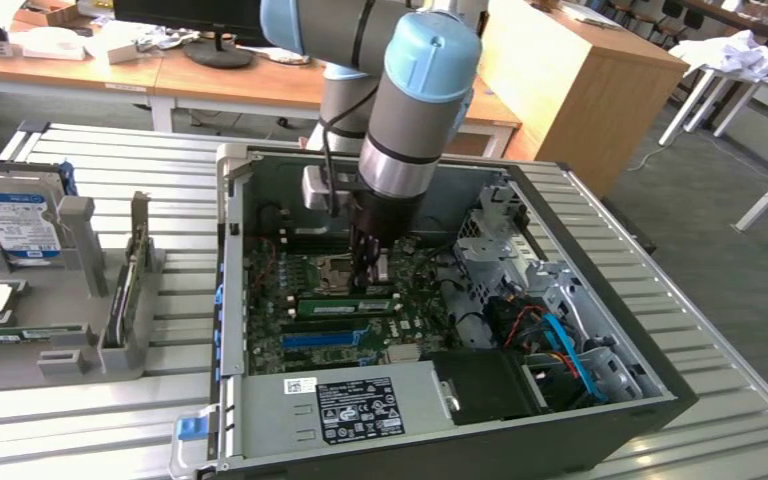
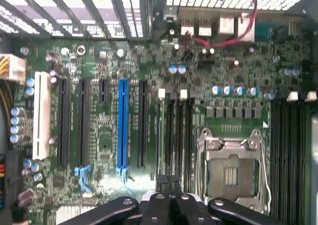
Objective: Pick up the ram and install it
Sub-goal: 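Press down the ram until it locks into place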
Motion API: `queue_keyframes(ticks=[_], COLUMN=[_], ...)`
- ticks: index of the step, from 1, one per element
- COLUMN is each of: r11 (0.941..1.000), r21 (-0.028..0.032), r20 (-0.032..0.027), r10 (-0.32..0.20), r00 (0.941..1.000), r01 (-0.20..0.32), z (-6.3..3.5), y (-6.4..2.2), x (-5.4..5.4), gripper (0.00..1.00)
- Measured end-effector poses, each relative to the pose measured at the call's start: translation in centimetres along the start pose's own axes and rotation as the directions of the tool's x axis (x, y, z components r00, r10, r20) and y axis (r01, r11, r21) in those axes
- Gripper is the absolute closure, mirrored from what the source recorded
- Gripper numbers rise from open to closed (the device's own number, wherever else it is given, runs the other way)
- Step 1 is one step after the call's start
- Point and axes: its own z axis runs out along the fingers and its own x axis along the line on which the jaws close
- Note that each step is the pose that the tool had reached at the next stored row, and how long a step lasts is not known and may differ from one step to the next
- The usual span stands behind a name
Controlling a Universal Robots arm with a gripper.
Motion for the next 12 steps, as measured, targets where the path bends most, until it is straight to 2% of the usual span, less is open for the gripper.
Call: queue_keyframes(ticks=[12], r11=[1.0], r21=[0.0031], r20=[0.0], r10=[0.0], r00=[1.0], r01=[0.0], z=[0.07], y=[2.55], x=[-0.1], gripper=[0.89])
